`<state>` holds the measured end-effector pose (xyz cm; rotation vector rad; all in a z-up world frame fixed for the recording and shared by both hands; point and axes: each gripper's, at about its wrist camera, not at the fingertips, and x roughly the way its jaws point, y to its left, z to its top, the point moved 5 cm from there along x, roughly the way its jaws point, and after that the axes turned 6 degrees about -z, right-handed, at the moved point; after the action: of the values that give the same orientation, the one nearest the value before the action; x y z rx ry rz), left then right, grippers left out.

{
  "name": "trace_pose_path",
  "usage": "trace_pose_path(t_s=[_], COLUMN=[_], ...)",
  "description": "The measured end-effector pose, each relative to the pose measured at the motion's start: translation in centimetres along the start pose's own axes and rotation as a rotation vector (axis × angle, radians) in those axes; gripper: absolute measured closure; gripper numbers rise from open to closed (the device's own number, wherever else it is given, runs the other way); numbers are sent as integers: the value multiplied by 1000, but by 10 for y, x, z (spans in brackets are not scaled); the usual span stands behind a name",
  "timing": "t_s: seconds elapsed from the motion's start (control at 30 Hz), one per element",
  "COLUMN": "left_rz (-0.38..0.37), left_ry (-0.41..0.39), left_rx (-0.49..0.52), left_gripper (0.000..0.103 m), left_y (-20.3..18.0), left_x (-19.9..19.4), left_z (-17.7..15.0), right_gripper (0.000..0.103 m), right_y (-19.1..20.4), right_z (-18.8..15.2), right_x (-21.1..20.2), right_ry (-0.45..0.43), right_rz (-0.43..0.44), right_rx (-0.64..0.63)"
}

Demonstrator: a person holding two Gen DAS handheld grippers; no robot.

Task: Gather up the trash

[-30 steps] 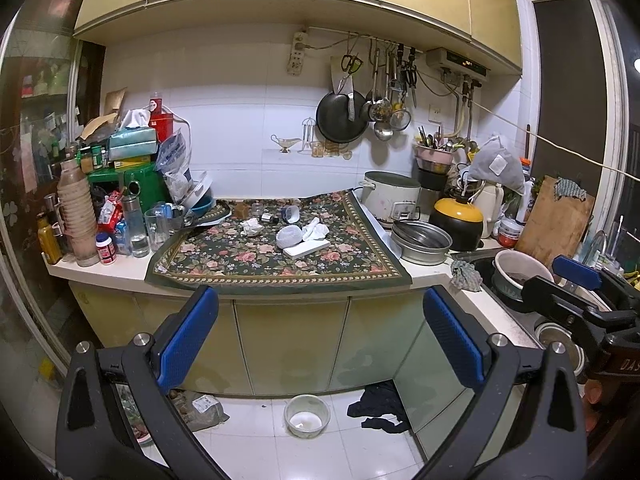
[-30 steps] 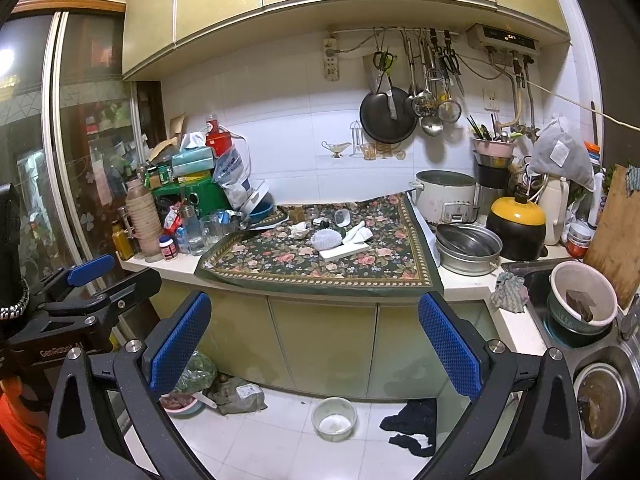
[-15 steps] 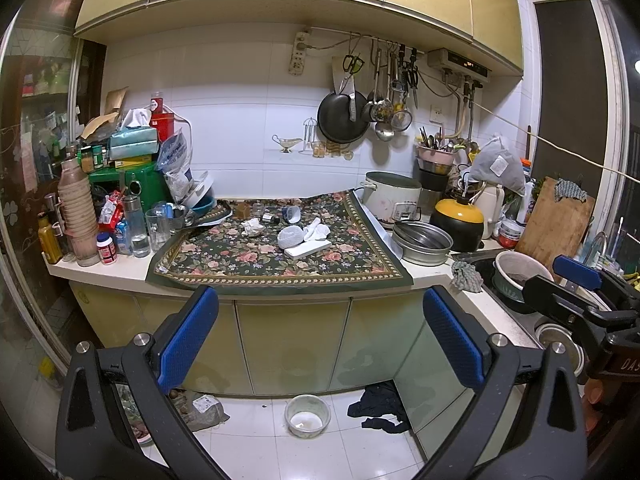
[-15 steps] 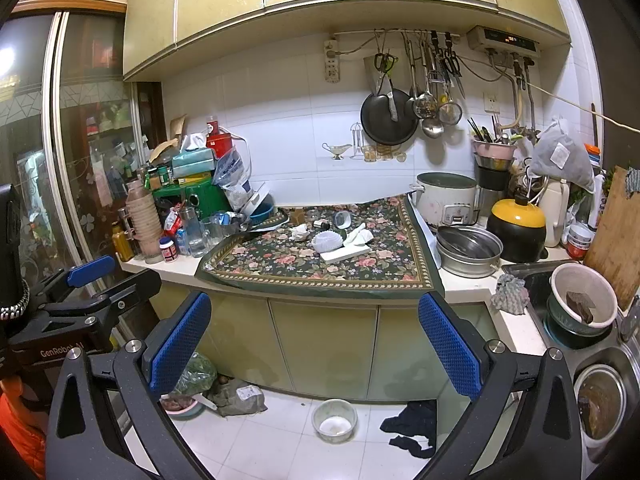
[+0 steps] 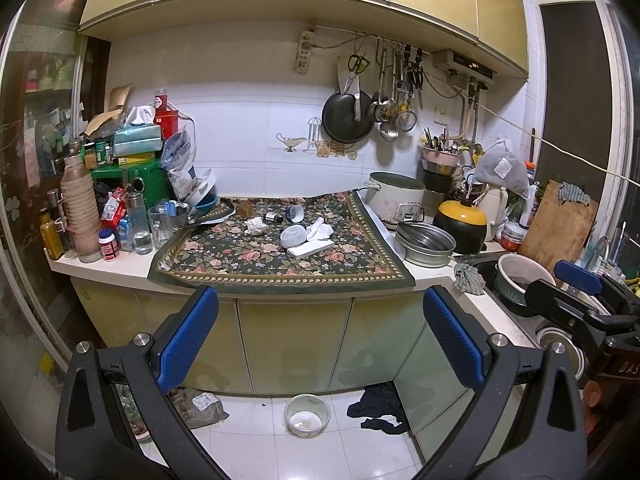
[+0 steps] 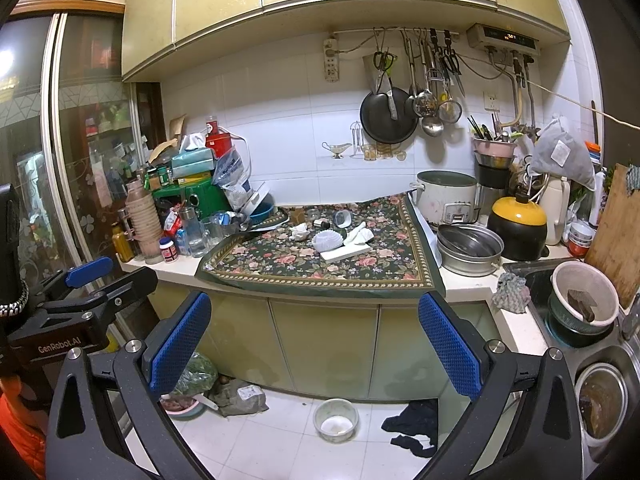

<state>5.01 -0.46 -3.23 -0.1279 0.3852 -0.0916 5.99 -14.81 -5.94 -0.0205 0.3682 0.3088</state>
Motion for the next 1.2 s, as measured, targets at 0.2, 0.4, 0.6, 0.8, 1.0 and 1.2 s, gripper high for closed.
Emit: trace_pose_path(t_s=[0.2,0.4,0.6,0.8,1.0,1.2], left_rz=[12,24,44,50,42,15], left_ry=[6,25,27,14,29,90], left_rx=[-8,-14,-4,-4,2,60], left_gripper=[0,0,0,0,0,1], left_y=[1,7,21,52,89,120], left_x=[2,17,47,101,170,247], left_z=[3,9,18,35,63,87], right_gripper=[0,0,0,0,0,0], right_y=[0,1,2,0,4,9], right_z=[-1,3,17,24,37,55], right_x=[1,3,36,78,137,198], right_ry=[0,3,18,20,38,79], right_rz=[1,0,-21,-59,-98,-173], right_rx=[2,13,23,23,32,58])
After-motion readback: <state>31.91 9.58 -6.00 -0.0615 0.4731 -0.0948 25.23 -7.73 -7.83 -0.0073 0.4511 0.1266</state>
